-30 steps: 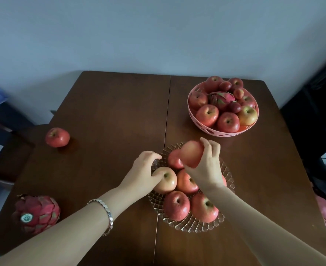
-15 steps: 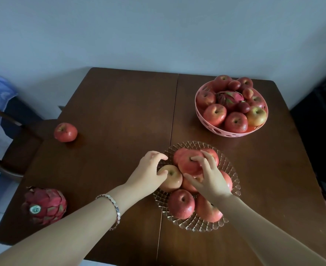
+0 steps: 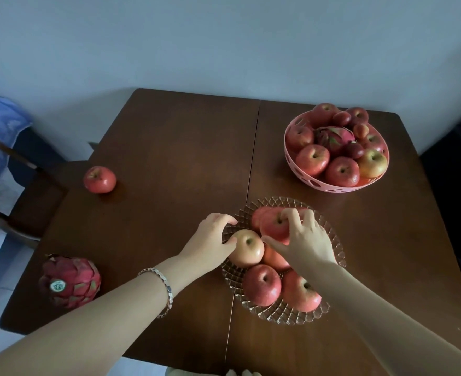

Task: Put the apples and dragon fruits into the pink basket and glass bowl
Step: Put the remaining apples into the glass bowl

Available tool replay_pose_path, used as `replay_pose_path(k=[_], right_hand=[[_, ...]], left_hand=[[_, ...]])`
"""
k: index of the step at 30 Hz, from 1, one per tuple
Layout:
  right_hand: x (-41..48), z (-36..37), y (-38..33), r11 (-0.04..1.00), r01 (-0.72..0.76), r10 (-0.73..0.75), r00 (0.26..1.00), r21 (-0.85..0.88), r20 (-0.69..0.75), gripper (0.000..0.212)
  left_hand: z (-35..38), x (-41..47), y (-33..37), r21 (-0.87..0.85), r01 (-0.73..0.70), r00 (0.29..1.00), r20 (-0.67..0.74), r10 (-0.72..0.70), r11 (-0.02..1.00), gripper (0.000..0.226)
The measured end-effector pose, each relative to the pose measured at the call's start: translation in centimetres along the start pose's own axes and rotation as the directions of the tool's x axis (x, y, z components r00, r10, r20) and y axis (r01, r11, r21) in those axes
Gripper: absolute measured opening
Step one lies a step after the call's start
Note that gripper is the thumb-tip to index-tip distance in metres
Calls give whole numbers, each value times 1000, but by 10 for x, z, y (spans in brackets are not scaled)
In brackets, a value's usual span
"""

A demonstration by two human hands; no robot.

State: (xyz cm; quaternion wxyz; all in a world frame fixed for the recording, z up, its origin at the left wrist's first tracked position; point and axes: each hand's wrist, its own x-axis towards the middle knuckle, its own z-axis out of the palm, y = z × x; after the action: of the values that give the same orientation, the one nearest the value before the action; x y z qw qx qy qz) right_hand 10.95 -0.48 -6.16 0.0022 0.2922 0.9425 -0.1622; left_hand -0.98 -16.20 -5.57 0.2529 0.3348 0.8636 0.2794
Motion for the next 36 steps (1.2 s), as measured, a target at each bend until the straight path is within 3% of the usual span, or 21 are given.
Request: replay_pose_path(k=[5, 8, 13, 17, 20, 23, 27, 33, 36], right_hand=[[2, -8, -7, 994, -75, 82, 992, -75, 95, 88], [6, -13, -12, 991, -132, 132, 977, -9, 169, 91], [28, -29, -32, 991, -82, 67, 988, 106, 137, 73], [61, -34, -68, 984, 10, -39, 987, 177, 158, 51], [85, -30, -100, 975, 60, -105, 973, 213, 206, 41], [103, -20, -123, 970, 101, -153, 959, 220, 237, 36], [114, -3, -135, 968, 95, -167, 934, 233, 315, 33], [115, 13, -129, 976, 79, -153, 914, 203, 376, 31], [105, 11, -119, 972, 86, -163, 919, 220, 359, 31]], left_hand=[[3, 4, -4, 1, -7, 1000, 8, 7, 1000, 34], [0, 8, -7, 3, 6, 1000, 13, -6, 1000, 35], [-23, 20, -28, -9, 98, 995, -27, -98, 995, 42], [-68, 45, -67, 17, 204, 937, -293, -190, 979, 54], [-115, 71, -113, 178, 365, 848, -468, -248, 914, 68], [-150, 93, -160, 291, 566, 799, -422, -427, 772, 80], [-162, 111, -208, 298, 698, 716, -282, -639, 651, 83], [-154, 113, -220, 227, 690, 716, -352, -603, 687, 59], [-145, 106, -189, 75, 614, 775, -244, -583, 786, 59]])
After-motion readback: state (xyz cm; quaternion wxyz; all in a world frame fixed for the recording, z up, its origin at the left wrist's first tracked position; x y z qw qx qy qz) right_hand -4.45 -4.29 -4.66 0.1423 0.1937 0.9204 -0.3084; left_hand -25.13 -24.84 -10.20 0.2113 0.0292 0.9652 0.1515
